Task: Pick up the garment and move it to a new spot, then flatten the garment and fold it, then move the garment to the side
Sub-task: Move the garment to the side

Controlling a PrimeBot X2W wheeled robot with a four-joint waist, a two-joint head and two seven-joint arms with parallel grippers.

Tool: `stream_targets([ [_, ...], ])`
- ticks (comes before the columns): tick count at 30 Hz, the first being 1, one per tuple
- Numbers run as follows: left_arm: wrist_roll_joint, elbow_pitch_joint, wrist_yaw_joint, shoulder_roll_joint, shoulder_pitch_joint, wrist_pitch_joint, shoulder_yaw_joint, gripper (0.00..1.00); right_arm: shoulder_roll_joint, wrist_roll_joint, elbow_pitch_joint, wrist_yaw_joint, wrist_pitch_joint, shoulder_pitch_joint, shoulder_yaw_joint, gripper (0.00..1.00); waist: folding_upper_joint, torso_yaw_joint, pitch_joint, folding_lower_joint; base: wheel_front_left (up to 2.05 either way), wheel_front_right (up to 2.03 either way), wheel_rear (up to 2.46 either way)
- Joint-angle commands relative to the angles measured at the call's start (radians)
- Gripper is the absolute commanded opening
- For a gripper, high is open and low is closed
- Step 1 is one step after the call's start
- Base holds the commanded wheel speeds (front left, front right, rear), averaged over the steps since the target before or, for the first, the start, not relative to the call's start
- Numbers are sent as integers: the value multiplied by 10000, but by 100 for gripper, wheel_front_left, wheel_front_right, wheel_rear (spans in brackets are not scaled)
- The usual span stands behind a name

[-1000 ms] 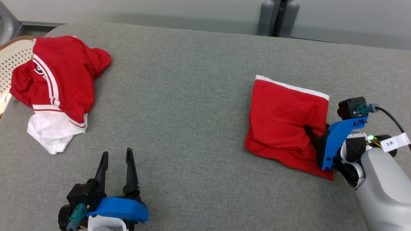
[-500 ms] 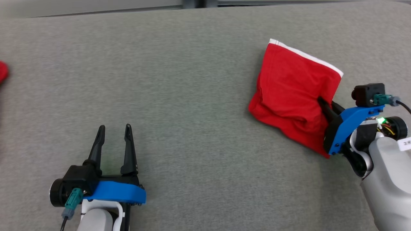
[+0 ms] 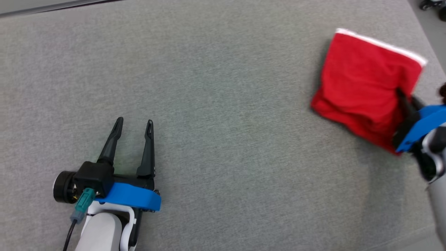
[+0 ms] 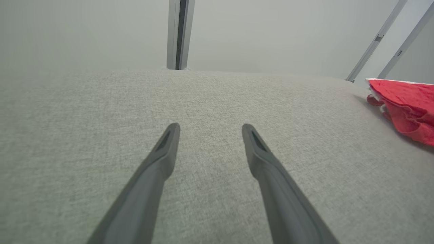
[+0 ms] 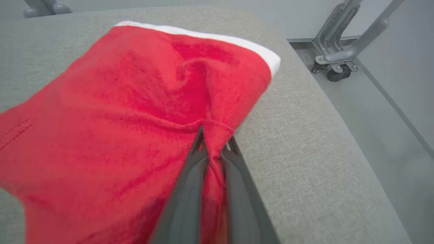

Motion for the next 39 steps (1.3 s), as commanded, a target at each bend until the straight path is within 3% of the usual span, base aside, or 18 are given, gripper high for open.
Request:
stream_targets([
  [1, 81, -22, -20, 85, -160, 29, 23, 100, -116, 48, 11, -2, -7, -245, -124, 0, 0, 169, 136, -1, 0, 0, 0],
  [9, 130, -544, 120, 288, 25, 263, -32, 100, -1556, -630, 654, -2, 714, -1318, -1073, 0, 0, 1509, 625, -1, 0, 0, 0],
  [18, 131, -793, 180, 372, 254, 372, -176, 100, -2518, -1910, 965, -2, 886, -2090, -1095, 0, 0, 2148, 875, -1, 0, 0, 0],
  [20, 139, -805, 210, 354, 311, 385, -226, 100, -2635, -2184, 1088, -2, 820, -2237, -1039, 23, 0, 2208, 892, -1, 0, 0, 0],
  [22, 135, -783, 218, 353, 344, 406, -275, 100, -2682, -2435, 1195, -2, 693, -2353, -1012, 27, 0, 2234, 903, -1, 0, 0, 0],
  [23, 136, -771, 215, 357, 362, 426, -304, 100, -2650, -2520, 1237, -2, 577, -2417, -1036, 35, 0, 2232, 906, -1, 0, 0, 0],
  [24, 138, -758, 216, 361, 376, 414, -325, 100, -2604, -2626, 1257, -2, 409, -2498, -1093, 100, 0, 2224, 903, -1, 0, 0, 0],
  [32, 32, -657, 235, 361, 306, 379, -428, 100, -2005, -3169, 1412, -2, -1196, -2470, -923, 100, 0, 2033, 599, -1, 0, 0, 0],
  [39, -164, -95, 196, 236, -297, 99, -341, 100, -1376, -2974, 1478, -2, -2018, -2183, -512, 100, 0, 1918, -177, -1, 0, 0, 0],
])
